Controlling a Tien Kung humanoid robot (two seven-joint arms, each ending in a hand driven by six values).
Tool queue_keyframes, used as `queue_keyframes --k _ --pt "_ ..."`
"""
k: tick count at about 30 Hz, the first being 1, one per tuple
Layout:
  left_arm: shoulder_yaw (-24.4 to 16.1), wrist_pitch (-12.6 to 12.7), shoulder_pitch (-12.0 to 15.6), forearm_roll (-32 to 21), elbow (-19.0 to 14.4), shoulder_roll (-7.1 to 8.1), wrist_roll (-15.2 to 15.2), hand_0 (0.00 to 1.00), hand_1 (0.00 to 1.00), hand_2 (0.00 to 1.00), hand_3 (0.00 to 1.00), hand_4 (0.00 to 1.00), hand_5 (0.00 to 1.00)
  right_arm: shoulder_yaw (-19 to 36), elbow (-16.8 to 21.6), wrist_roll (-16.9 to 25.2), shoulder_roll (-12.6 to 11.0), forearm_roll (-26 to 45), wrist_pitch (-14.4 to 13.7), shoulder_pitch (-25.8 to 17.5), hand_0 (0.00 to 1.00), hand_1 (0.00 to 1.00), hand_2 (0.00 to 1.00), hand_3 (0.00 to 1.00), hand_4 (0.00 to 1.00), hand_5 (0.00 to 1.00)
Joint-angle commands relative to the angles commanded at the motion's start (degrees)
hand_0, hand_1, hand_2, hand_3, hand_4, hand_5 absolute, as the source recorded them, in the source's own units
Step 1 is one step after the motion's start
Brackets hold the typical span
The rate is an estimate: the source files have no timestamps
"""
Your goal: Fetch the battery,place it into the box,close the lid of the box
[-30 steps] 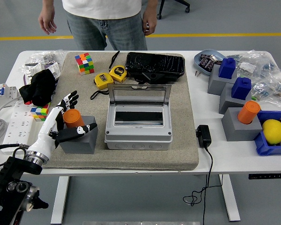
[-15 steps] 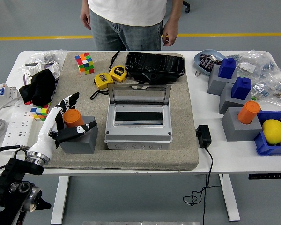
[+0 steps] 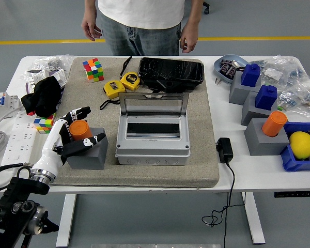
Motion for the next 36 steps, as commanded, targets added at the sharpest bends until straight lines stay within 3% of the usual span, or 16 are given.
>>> queue_keyframes --k 1,2,7,8,19,20,25,26,31,32,36 --pt "0.0 0.0 0.0 -0.4 0.1 -0.01 0.0 0.744 0.834 0.753 0.710 0.998 0.002 0.0 0.0 0.0 0.0 0.0 0.0 0.0 0.946 0.832 0.798 0.804 0.998 0.998" --pt "0.0 0.0 -0.1 -0.6 0.2 -0.02 -0.1 0.638 0.745 0.663 0.640 0.998 0.002 0.0 0.0 0.0 0.0 0.0 0.0 0.0 0.945 0.832 0.798 0.804 0.998 0.998" --pt "0.3 -0.1 -0.1 -1.4 0.5 -0.01 -0.1 0.638 0.745 0.663 0.640 0.998 0.002 -0.1 0.0 0.0 -0.1 0.0 0.0 0.0 0.945 0.832 0.798 0.804 0.998 0.998" --pt "0.4 -0.1 0.0 -1.6 0.5 -0.01 -0.1 0.523 0.655 0.536 0.512 0.998 0.002 -0.1 0.0 0.0 -0.1 0.0 -0.1 0.0 0.944 0.832 0.798 0.804 0.998 0.998" --pt "1.7 0.5 0.1 -2.0 0.7 0.03 -0.3 0.511 0.605 0.472 0.469 0.998 0.002 -0.3 0.0 0.0 -0.1 0.1 -0.1 -0.1 0.942 0.832 0.798 0.804 0.998 0.998" --pt "1.8 0.6 0.1 -2.1 0.7 0.03 -0.3 0.419 0.513 0.387 0.401 0.998 0.002 -0.3 0.0 0.0 0.0 0.1 -0.1 -0.1 0.942 0.832 0.799 0.804 0.998 0.998" --pt "2.3 1.3 -0.1 -2.5 0.7 0.10 -0.5 0.419 0.513 0.387 0.401 0.998 0.002 -0.3 0.0 0.0 -0.1 0.0 -0.2 0.0 0.942 0.832 0.799 0.804 0.998 0.998" --pt "2.4 1.5 -0.1 -2.6 0.7 0.11 -0.6 0.299 0.403 0.326 0.331 0.998 0.002 -0.3 0.0 0.0 -0.1 0.0 -0.2 0.0 0.940 0.833 0.798 0.804 0.998 0.998" --pt "2.9 3.1 -0.2 -3.1 0.8 0.14 -0.9 0.299 0.403 0.326 0.331 0.998 0.002 -0.2 0.0 0.0 -0.1 0.0 -0.2 0.0 0.940 0.833 0.798 0.804 0.998 0.998" --pt "3.0 3.4 -0.2 -3.2 0.8 0.13 -1.0 0.199 0.258 0.268 0.265 0.998 0.002 -0.2 0.0 -0.1 -0.1 0.0 -0.2 0.0 0.941 0.833 0.799 0.804 0.998 0.998" --pt "3.3 5.0 -0.3 -3.5 0.8 0.13 -1.3 0.199 0.258 0.268 0.265 0.998 0.002 -0.1 0.0 -0.1 0.0 -0.1 -0.2 0.0 0.941 0.833 0.799 0.804 0.998 0.998"
